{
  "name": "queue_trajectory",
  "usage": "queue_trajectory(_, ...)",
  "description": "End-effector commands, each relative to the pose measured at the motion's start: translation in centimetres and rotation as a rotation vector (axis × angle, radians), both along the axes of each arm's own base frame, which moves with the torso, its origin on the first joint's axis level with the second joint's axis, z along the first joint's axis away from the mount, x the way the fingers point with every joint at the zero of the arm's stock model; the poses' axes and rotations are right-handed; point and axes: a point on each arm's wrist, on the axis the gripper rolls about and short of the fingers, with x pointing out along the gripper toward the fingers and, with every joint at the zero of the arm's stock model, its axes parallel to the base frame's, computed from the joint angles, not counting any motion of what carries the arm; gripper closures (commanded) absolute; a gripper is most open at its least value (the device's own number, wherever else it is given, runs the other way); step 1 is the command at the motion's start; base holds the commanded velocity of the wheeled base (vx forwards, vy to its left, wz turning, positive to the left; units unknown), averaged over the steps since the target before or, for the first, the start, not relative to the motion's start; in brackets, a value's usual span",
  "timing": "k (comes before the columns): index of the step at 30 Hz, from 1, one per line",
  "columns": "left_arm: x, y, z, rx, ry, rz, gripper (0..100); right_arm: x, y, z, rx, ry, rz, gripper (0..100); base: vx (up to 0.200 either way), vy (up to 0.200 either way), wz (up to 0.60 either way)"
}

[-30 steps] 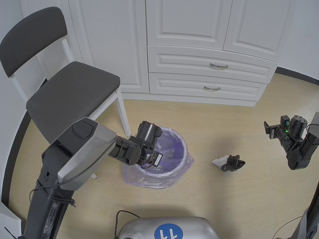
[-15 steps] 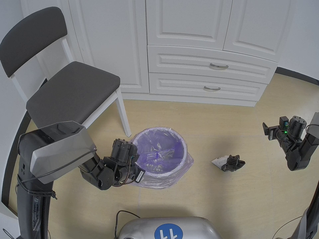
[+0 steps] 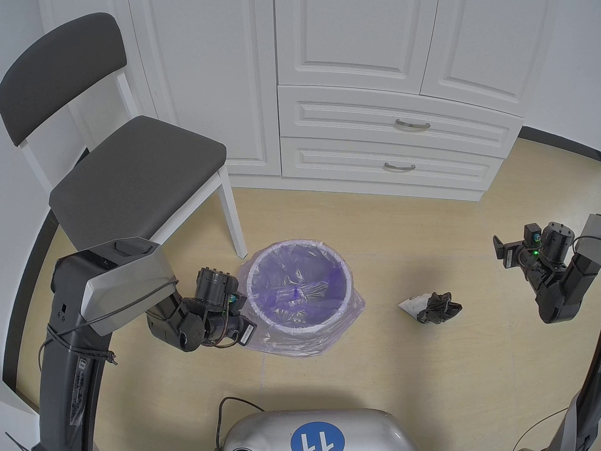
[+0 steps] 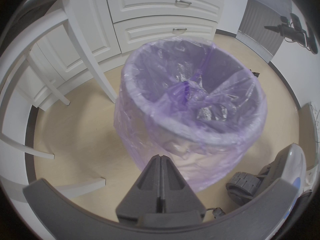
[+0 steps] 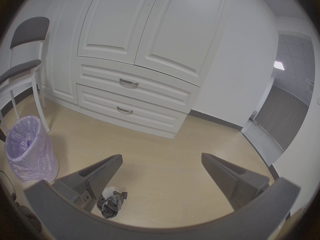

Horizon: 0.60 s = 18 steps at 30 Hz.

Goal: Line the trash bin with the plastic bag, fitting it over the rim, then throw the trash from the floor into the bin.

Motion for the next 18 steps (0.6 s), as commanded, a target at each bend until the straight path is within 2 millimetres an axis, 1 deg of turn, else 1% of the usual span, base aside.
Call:
queue_trajectory(1, 2.0, 0.6, -0.7, -0.008, -0.006, 0.018, 100, 0.1, -0.1, -0.2, 0.001, 0.006, -0.002, 0, 0.000, 0.000, 0.00)
queue_trajectory(8, 5.8, 0.5, -0.1, 0.002, 0.013, 0.044, 100, 0.1, -0.3, -0.3, 0.001, 0.009, -0.007, 0, 0.000, 0.000, 0.00)
queue_trajectory(9, 5.8, 0.5, -0.1, 0.002, 0.013, 0.044, 100, 0.1, -0.3, -0.3, 0.001, 0.009, -0.007, 0, 0.000, 0.000, 0.00)
queue_trajectory(10, 6.9, 0.6, 0.1, 0.004, 0.015, 0.054, 100, 0.1, -0.3, -0.3, 0.001, 0.009, -0.007, 0, 0.000, 0.000, 0.00)
queue_trajectory(12, 7.5, 0.7, 0.2, 0.008, 0.014, 0.063, 100, 0.1, -0.4, -0.4, 0.002, 0.010, -0.008, 0, 0.000, 0.000, 0.00)
queue_trajectory(13, 8.3, 1.0, -0.3, 0.022, 0.008, 0.068, 100, 0.0, -0.5, -0.4, 0.002, 0.010, -0.013, 0, 0.000, 0.000, 0.00)
queue_trajectory(14, 8.5, 1.1, -0.5, 0.031, 0.008, 0.065, 100, 0.0, -0.5, -0.4, 0.002, 0.010, -0.013, 0, 0.000, 0.000, 0.00)
queue_trajectory(15, 9.2, 1.8, -0.8, 0.055, -0.008, 0.058, 100, 0.1, -0.6, -0.3, 0.001, 0.006, -0.014, 0, 0.000, 0.000, 0.00)
queue_trajectory(17, 9.6, 2.5, -1.3, 0.076, -0.015, 0.050, 100, 0.1, -0.6, -0.3, 0.001, 0.004, -0.013, 0, 0.000, 0.000, 0.00)
queue_trajectory(18, 9.6, 2.5, -1.3, 0.076, -0.014, 0.050, 100, 0.1, -0.6, -0.3, 0.001, 0.004, -0.013, 0, 0.000, 0.000, 0.00)
